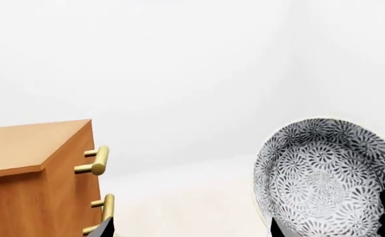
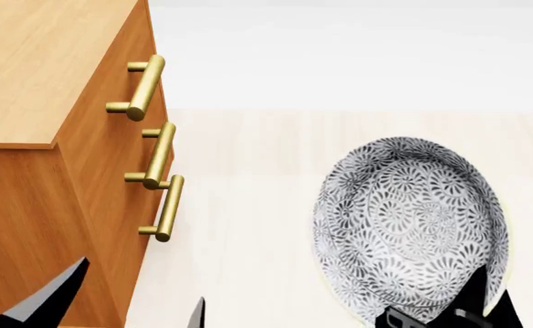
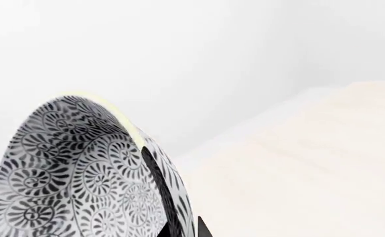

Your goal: Put the bowl on top of the cabinet.

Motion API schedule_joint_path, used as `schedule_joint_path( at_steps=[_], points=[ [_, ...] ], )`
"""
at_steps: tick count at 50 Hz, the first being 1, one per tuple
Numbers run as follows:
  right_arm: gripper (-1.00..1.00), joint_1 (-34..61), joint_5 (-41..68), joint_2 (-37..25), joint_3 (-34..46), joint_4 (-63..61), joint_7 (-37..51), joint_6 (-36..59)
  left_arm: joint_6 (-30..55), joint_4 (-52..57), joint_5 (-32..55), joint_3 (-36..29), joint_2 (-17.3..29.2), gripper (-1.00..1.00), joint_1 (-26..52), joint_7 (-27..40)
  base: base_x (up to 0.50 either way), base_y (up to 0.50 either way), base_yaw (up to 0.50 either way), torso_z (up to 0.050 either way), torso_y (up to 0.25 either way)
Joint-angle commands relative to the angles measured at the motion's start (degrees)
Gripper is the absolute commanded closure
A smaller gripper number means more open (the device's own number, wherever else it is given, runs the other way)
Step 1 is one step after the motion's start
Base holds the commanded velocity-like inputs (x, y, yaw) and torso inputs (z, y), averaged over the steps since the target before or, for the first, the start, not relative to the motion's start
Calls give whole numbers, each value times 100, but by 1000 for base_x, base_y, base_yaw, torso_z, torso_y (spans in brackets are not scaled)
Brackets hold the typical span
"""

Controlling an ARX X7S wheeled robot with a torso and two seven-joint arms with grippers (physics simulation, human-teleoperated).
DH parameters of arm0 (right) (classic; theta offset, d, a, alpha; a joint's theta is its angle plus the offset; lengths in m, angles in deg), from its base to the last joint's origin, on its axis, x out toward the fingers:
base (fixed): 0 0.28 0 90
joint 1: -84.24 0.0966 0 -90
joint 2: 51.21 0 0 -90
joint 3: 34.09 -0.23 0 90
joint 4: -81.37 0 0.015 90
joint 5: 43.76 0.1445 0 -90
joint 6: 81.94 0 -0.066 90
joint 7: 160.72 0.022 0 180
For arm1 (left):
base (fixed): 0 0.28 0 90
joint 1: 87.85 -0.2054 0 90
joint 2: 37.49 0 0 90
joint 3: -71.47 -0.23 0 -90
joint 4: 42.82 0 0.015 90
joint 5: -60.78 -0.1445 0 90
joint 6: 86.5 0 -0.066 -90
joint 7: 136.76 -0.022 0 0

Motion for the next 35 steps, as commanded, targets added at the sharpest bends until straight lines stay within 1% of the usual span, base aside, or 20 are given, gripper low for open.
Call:
schedule_joint_path(
  at_steps=[1,4,7,8,13,23,24,26,27,29,35],
  points=[
    [100,148,-455,-81,303,-531,98,334,107,43,2466,-1576,222,-100,2674,2571,0,0,0,0,0],
    [100,62,-613,-146,401,-818,148,376,81,-73,2695,-1520,203,-100,2809,2520,0,0,0,0,0],
    [100,62,-613,-148,404,-820,151,375,70,-76,2701,-1531,206,-100,2821,2528,0,0,0,0,0],
    [100,69,-813,-173,507,-1010,218,439,-44,-247,2976,-1430,142,-100,2904,2355,0,0,0,0,0],
    [100,166,-796,-232,467,-994,205,471,159,-266,3365,-1404,-57,-100,3183,2599,0,0,0,0,0],
    [100,188,-756,-380,345,-1183,303,554,157,-267,3489,-1368,-91,-100,3270,2666,0,0,0,0,1],
    [100,175,-769,-447,315,-1373,382,618,216,-225,3647,-1347,-151,-100,3377,2799,0,0,0,0,0],
    [100,176,-767,-449,315,-1378,386,621,219,-223,3666,-1346,-157,-100,3389,2816,0,0,0,0,0],
    [100,151,-804,-469,324,-1451,408,631,290,-183,3837,-1329,-218,-100,3509,2986,0,0,0,0,0],
    [100,124,-823,-484,328,-1489,411,625,346,-165,3977,-1322,-266,-100,3599,3119,0,0,0,0,0],
    [100,120,-804,-522,316,-1568,444,658,406,-156,4206,-1302,-344,-100,3758,3302,0,0,0,0,0]
  ],
)
